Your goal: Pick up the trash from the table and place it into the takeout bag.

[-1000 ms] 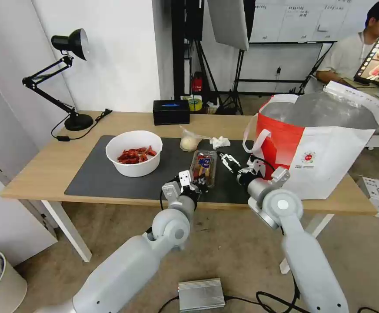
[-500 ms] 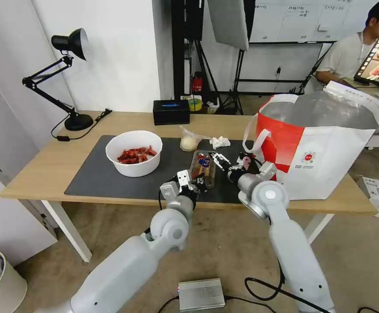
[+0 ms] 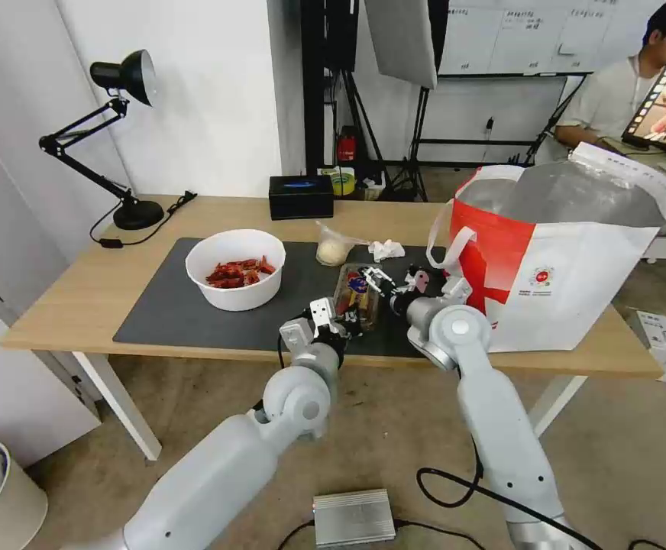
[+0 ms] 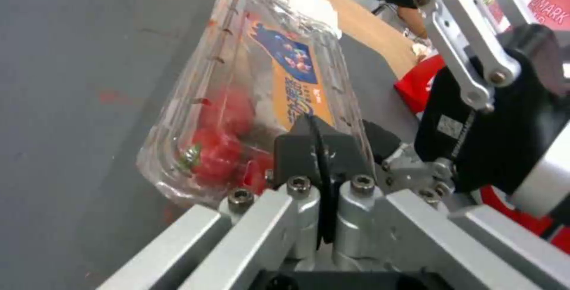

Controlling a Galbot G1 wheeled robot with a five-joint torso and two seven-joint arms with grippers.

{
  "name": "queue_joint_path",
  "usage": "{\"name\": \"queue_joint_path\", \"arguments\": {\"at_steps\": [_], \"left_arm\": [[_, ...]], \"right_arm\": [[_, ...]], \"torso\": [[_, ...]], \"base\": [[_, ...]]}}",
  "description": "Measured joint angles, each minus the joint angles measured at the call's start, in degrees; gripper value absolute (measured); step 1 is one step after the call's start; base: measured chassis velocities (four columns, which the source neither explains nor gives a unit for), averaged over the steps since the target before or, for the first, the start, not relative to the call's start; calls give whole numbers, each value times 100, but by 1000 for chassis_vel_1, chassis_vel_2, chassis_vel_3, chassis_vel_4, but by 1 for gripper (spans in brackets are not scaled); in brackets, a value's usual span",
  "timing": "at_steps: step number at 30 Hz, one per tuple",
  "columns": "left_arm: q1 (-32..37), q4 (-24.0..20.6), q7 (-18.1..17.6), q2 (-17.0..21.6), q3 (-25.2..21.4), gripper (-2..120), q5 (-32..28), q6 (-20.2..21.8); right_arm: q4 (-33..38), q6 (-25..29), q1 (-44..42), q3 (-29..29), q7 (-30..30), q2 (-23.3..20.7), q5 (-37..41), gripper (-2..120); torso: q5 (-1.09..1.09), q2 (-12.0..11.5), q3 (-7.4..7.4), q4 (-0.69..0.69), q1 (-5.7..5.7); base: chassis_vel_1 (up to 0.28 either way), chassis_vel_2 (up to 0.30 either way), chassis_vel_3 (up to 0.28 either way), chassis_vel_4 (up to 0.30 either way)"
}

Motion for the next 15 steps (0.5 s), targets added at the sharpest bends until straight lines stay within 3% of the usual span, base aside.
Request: {"name": "queue_joint_path", "arguments": {"at_steps": [15], "left_arm": [[11,-24,-11,29,-20,0,-5,-11]], "right_arm": [[-274,-40,215,-32,13,143,12,100]], "torso": [[0,0,0,0,0]], "base": [[0,0,0,0]]}}
